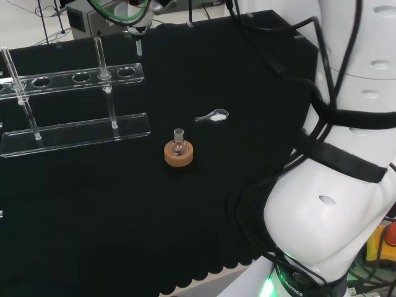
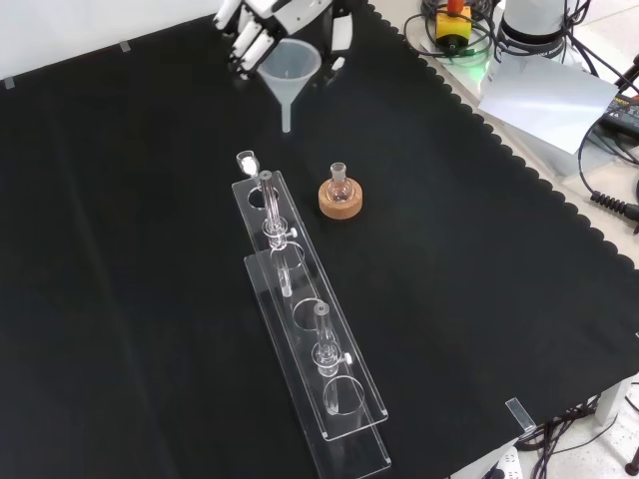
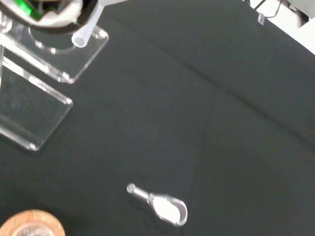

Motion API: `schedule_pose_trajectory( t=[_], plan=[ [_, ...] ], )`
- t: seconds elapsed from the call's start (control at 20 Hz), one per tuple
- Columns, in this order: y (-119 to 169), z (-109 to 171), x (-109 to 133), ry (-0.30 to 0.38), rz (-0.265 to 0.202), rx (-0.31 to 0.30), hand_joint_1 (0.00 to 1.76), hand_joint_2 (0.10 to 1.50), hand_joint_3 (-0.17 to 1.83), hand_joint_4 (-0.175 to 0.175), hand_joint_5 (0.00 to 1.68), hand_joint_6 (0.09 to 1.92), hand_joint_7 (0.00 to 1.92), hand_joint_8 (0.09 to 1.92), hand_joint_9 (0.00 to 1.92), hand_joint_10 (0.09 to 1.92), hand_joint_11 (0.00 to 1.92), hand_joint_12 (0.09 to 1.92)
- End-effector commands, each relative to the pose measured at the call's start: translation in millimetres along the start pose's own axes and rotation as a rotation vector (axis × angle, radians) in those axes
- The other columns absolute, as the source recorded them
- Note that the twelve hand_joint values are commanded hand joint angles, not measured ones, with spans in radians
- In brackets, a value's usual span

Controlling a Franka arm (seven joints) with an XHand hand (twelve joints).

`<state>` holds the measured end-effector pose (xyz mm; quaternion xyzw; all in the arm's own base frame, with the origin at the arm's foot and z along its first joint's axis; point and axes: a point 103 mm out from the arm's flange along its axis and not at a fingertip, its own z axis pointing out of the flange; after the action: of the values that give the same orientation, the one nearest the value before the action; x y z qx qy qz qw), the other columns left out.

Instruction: Place the funnel on the round-bottom flask.

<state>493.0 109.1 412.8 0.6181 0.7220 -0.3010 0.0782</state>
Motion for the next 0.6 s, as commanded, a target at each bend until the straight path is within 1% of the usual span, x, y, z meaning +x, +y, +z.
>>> schedule_pose_trajectory(
  t=[0.05,0.35,0.6],
  plan=[
    [-45.4,20.5,0.7,0.018,0.046,0.025,0.89,0.7,0.73,0.015,0.87,0.83,0.89,0.66,1.17,0.44,0.6,1.27],
    [-63.1,51.7,9.8,0.024,0.066,0.059,0.89,0.7,0.73,0.016,0.87,0.84,0.89,0.66,1.17,0.44,0.6,1.27],
    [-58.7,76.6,12.9,0.03,0.059,0.094,0.89,0.7,0.73,0.015,0.88,0.84,0.89,0.67,1.18,0.44,0.61,1.27]
  ],
)
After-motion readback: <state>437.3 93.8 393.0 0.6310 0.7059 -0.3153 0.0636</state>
